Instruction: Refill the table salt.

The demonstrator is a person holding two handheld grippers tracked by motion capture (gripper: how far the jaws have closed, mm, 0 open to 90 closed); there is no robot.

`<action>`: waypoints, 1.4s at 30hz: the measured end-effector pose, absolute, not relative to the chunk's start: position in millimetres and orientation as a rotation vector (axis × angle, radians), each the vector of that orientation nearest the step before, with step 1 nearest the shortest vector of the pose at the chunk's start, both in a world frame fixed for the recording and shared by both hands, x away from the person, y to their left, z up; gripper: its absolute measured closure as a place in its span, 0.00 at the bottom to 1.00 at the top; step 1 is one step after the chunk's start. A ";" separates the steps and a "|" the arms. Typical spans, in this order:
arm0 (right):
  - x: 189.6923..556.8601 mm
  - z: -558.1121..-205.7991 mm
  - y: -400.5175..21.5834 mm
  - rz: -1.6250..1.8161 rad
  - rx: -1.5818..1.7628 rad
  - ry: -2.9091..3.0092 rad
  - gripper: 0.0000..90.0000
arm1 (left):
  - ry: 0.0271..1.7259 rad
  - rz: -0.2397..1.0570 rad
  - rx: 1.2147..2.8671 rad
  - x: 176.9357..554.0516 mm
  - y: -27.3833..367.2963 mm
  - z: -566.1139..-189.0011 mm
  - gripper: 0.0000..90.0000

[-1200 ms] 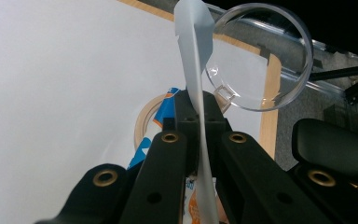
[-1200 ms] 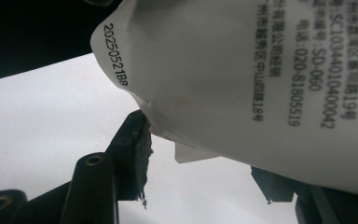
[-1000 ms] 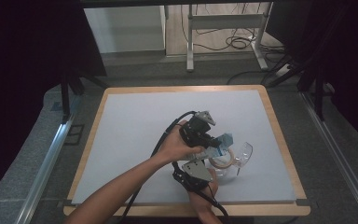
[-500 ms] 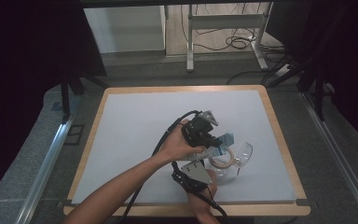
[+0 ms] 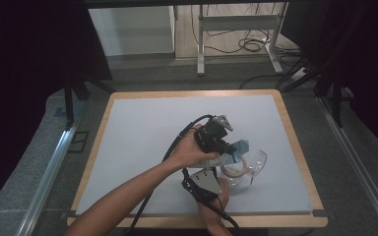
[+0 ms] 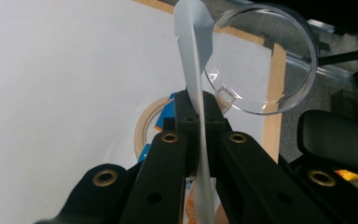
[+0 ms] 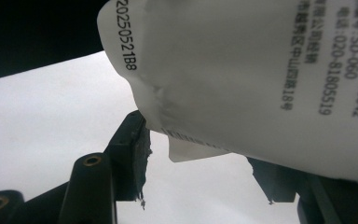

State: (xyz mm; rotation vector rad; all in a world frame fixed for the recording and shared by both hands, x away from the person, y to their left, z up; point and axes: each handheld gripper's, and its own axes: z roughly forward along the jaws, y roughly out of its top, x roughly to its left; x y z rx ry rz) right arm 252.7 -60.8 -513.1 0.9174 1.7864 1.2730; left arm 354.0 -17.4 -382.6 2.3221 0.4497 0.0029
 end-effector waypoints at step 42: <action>256.7 -505.9 -55.0 1.274 0.944 1.766 0.50 | 0.472 0.005 2.341 352.7 -18.9 -379.2 1.00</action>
